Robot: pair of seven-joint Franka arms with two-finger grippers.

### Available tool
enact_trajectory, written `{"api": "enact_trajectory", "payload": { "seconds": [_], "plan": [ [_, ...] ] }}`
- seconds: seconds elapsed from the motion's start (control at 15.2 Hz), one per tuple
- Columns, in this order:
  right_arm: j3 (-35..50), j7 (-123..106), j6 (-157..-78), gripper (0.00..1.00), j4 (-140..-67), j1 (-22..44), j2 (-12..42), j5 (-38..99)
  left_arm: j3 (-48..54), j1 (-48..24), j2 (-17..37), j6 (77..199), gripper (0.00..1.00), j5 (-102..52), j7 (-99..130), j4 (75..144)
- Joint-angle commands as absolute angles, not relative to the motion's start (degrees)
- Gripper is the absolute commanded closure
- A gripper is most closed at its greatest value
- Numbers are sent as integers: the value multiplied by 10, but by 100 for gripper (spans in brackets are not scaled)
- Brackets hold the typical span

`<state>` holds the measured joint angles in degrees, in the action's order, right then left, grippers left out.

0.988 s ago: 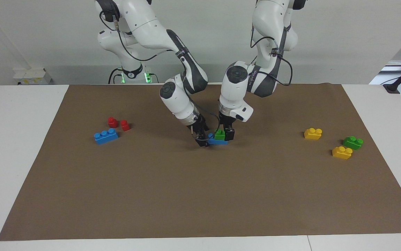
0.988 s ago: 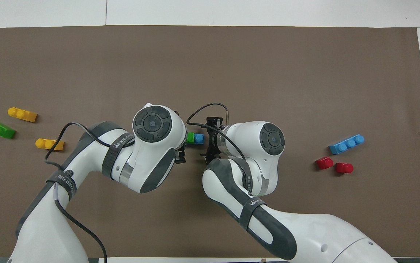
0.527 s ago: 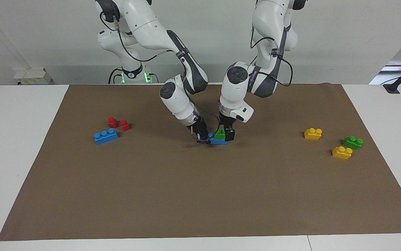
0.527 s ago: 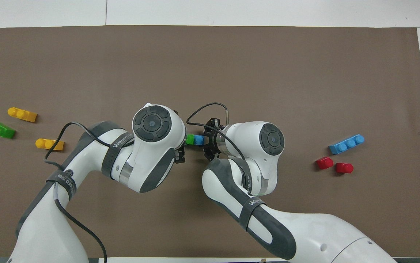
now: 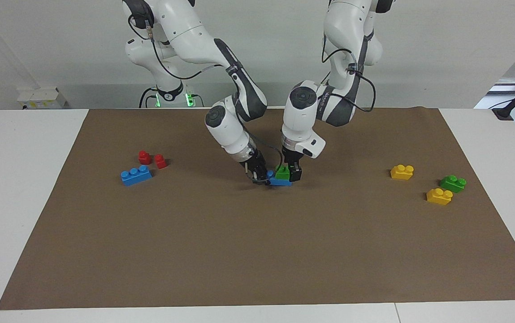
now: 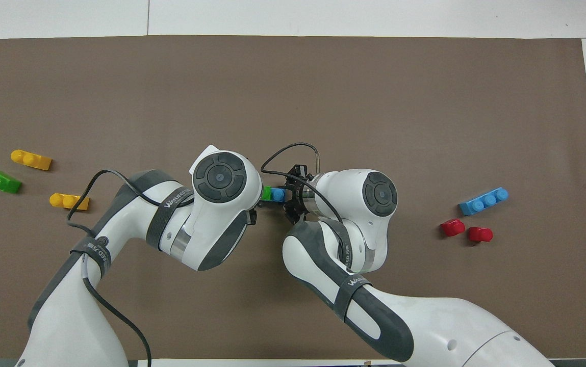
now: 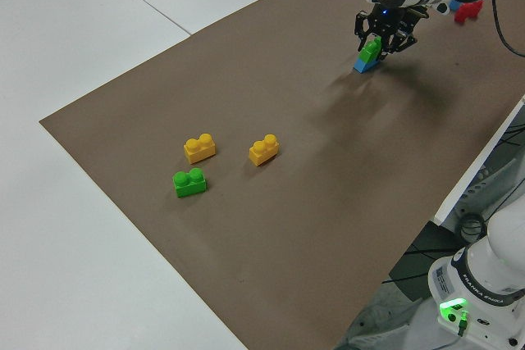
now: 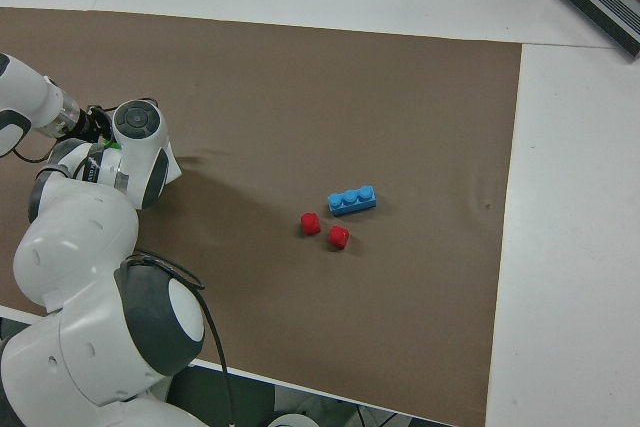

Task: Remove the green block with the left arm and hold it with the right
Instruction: 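Grasp the green brick with the left gripper while the right gripper grasps blue, then pull the green brick away with the left gripper while the right gripper pulls blue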

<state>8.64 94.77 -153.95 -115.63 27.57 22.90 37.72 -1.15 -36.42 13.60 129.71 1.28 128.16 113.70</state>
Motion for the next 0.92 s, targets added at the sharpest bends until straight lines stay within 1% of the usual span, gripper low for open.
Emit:
{"api": "enact_trajectory", "payload": {
  "seconds": [0.0, 0.2, 0.4, 0.66, 0.79, 0.86],
  "plan": [
    [87, 947, -1550, 100, -1155, 276, 231, 390, -18, -373, 131, 1310, 100, 21, 1290, 1146],
    [87, 947, -1550, 100, -1155, 276, 231, 390, -18, -369, 123, 1310, 100, 21, 1288, 1144],
    [87, 947, -1550, 100, -1154, 276, 231, 390, -19, -353, 91, 1289, 100, 21, 1282, 1142],
    [87, 946, -1546, 100, -1150, 274, 231, 390, -23, -338, 48, 1230, 100, 21, 1239, 1128],
    [85, 946, -1527, 100, -1135, 264, 228, 389, -24, -318, 31, 1204, 100, 21, 1196, 1125],
    [84, 944, -1499, 100, -1125, 245, 223, 382, -24, -302, 25, 1197, 100, 21, 1162, 1122]
  ]
}}
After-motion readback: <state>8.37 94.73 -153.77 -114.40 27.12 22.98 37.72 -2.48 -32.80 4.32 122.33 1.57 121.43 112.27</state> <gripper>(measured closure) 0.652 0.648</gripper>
